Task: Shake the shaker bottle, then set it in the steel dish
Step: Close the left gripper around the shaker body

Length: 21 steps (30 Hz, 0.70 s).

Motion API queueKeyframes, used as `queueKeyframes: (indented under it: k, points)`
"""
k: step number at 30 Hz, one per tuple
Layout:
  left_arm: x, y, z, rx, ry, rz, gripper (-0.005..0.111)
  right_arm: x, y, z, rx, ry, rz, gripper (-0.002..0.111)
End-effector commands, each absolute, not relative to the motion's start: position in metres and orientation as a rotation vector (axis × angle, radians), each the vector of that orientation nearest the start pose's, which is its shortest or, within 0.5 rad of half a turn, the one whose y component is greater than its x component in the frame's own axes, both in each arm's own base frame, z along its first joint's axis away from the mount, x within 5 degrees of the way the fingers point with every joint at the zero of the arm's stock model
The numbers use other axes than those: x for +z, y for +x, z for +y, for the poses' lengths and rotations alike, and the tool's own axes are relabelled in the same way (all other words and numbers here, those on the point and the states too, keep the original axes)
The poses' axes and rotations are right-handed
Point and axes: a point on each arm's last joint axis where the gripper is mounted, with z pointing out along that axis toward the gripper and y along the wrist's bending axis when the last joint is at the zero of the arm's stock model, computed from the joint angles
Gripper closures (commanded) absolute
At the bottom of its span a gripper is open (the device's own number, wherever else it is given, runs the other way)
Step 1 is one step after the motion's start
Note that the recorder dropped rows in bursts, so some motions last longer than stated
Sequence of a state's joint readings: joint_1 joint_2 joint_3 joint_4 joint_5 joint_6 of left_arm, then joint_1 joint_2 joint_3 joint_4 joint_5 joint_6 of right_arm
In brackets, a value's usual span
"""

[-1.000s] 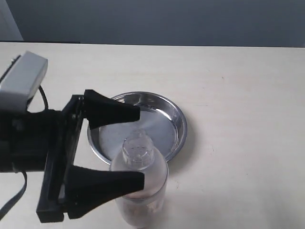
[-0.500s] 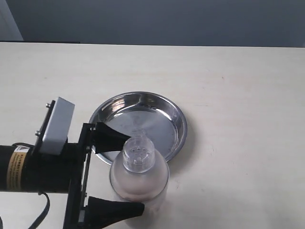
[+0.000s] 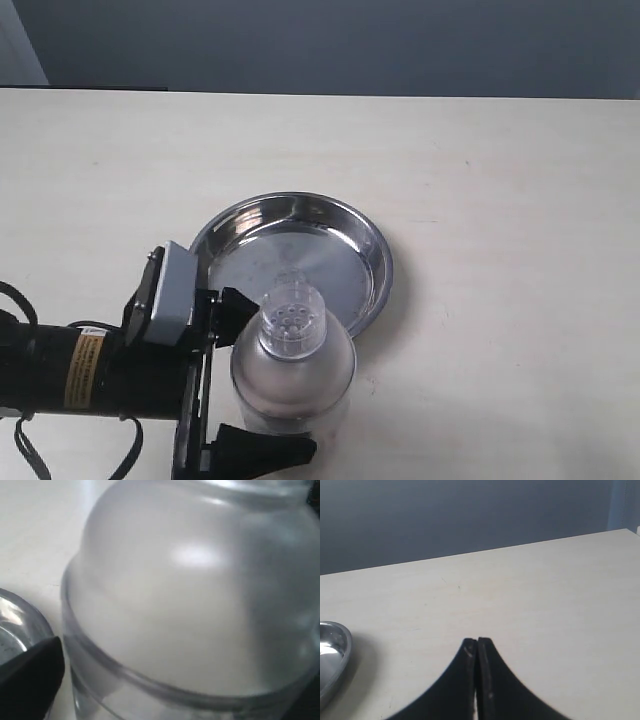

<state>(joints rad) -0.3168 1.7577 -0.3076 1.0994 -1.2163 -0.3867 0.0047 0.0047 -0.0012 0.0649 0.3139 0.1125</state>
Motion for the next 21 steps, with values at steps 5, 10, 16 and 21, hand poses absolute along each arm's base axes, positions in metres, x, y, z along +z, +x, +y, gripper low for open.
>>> queueKeyframes:
  k: [5, 10, 16, 21]
  points:
    - [0.124, 0.182, -0.157, -1.092, 1.084, 1.632, 0.001, 0.186, 0.054, 0.002, 0.138, 0.135, 1.785, 0.109]
    - [0.12, 0.184, -0.164, -1.1, 1.072, 1.646, 0.001, 0.186, 0.054, 0.002, 0.138, 0.135, 1.785, 0.109]
    - [0.113, 0.195, -0.161, -1.11, 0.857, 1.776, 0.011, 0.186, 0.054, 0.002, 0.138, 0.135, 1.785, 0.109]
    - [0.117, 0.194, -0.161, -1.12, 0.862, 1.764, 0.071, 0.186, 0.054, 0.002, 0.138, 0.135, 1.785, 0.109]
